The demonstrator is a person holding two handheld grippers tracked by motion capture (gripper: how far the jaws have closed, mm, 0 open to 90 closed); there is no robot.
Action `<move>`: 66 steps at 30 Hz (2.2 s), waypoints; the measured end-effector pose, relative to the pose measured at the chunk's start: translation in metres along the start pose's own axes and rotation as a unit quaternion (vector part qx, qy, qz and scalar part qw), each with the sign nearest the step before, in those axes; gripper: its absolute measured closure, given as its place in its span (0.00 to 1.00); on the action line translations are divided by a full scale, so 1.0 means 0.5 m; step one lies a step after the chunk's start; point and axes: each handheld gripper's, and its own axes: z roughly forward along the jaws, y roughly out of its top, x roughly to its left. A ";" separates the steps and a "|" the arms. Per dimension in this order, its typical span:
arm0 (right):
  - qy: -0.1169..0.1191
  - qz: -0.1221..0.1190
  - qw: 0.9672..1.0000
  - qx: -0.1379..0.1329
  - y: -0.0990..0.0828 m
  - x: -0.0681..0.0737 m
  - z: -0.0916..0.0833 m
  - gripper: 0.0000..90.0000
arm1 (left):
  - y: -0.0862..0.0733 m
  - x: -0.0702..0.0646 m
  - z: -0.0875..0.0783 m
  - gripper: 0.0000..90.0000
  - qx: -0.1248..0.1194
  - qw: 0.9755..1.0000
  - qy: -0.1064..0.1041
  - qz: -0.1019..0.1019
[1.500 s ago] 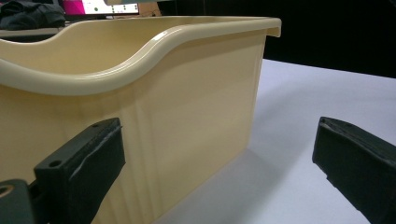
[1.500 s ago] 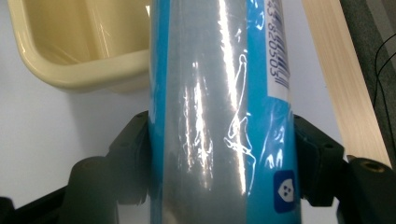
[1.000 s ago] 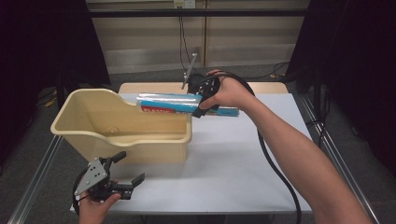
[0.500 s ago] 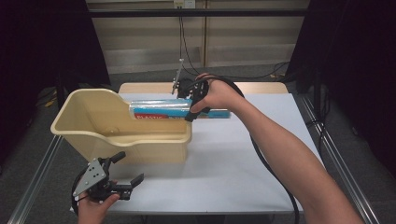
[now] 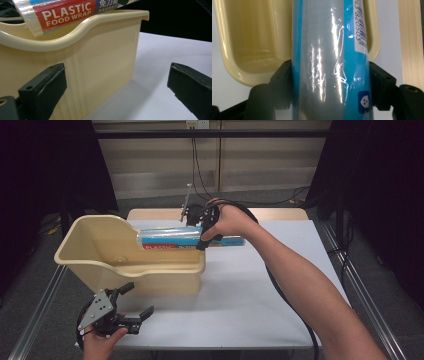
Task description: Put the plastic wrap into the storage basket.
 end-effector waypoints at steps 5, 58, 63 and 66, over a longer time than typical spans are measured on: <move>-0.001 -0.003 1.000 0.002 0.006 0.001 0.002 0.36 | 0.000 0.001 -0.001 0.03 0.000 1.000 0.001 0.002; -0.004 0.045 0.994 -0.103 -0.029 -0.012 -0.120 0.05 | -0.003 -0.002 0.001 0.03 0.009 1.000 0.002 -0.001; 0.001 0.055 0.992 -0.113 -0.059 -0.010 -0.133 0.05 | -0.002 -0.002 -0.002 0.03 0.011 1.000 0.004 0.003; -0.003 0.059 0.991 -0.116 -0.080 -0.008 -0.136 0.04 | -0.003 -0.002 -0.002 0.03 0.012 1.000 0.005 0.002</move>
